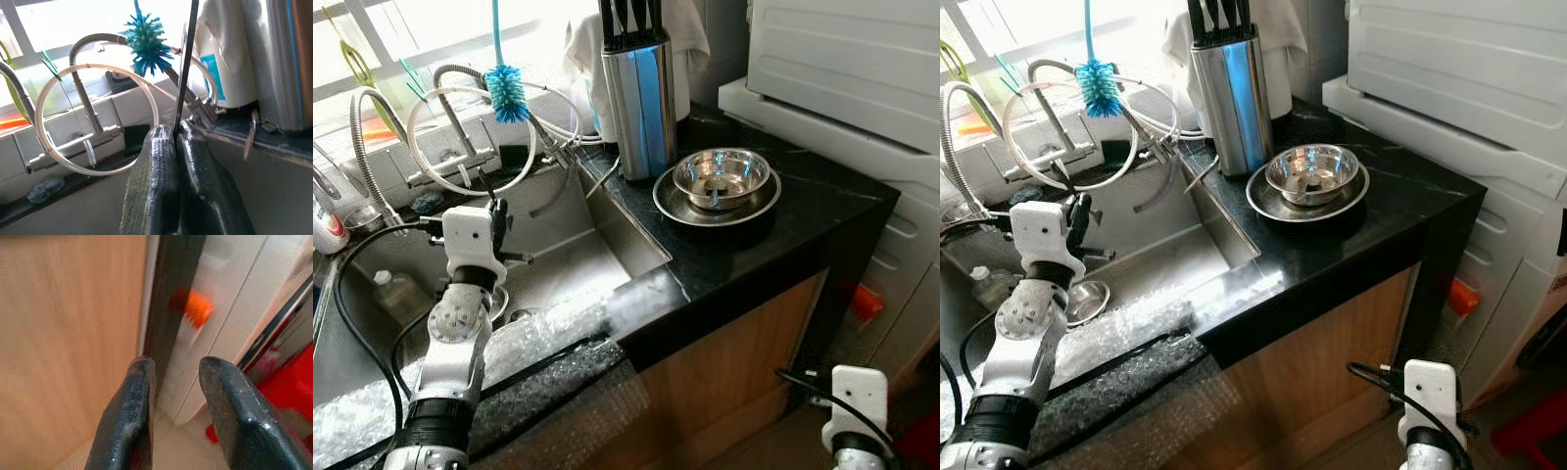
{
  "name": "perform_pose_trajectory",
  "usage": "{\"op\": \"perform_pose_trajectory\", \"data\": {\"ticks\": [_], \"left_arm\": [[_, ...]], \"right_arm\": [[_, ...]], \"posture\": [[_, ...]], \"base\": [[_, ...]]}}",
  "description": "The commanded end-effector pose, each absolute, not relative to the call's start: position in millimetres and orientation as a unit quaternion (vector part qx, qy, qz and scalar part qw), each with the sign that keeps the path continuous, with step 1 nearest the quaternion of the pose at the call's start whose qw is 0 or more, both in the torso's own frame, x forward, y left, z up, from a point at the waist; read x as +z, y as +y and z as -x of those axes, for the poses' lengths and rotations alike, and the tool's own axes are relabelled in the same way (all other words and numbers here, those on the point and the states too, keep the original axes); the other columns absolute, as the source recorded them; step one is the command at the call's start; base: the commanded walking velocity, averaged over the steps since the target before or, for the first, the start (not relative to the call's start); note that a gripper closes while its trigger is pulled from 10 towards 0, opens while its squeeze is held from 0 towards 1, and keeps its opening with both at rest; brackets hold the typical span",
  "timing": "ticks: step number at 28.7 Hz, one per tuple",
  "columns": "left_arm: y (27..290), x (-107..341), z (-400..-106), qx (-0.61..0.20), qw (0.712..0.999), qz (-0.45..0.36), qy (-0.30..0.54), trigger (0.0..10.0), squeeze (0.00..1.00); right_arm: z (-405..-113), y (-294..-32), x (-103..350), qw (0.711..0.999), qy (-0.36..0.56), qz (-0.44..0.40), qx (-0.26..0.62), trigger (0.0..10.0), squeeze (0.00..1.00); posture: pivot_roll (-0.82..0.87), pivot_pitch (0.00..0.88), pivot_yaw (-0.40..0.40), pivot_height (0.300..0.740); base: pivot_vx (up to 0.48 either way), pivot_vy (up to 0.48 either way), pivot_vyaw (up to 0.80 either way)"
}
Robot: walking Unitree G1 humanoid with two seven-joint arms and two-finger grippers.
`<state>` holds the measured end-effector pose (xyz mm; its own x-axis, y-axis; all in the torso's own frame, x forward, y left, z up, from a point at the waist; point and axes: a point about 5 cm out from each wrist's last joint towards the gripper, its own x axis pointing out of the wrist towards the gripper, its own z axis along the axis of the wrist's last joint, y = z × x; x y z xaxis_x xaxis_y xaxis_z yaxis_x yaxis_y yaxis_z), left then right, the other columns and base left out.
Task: Kitchen organization
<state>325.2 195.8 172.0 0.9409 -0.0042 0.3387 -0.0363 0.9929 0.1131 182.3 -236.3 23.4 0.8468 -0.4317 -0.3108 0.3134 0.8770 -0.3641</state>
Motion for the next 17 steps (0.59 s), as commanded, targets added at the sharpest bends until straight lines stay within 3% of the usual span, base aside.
{"op": "perform_pose_trajectory", "data": {"ticks": [1,7,17], "left_arm": [[205.3,174.0,-328.3,0.03,0.985,-0.044,-0.166,10.0,0.0],[211.7,175.0,-335.2,0.054,0.986,-0.012,-0.158,10.0,0.0],[218.3,171.1,-339.4,0.073,0.987,0.02,-0.144,10.0,0.0]], "right_arm": [[-182.6,-228.7,8.0,0.95,0.224,0.127,-0.174,10.0,0.0],[-169.6,-216.6,-36.6,0.931,0.325,0.089,-0.141,10.0,0.0],[-153.1,-209.8,-70.2,0.902,0.402,0.036,-0.153,10.0,0.0]], "posture": [[-0.17,0.0,0.2,0.74],[-0.16,0.0,0.199,0.74],[-0.16,0.0,0.206,0.74]], "base": [[0.0,0.0,0.0],[0.0,0.0,0.0],[0.0,0.0,0.0]]}}
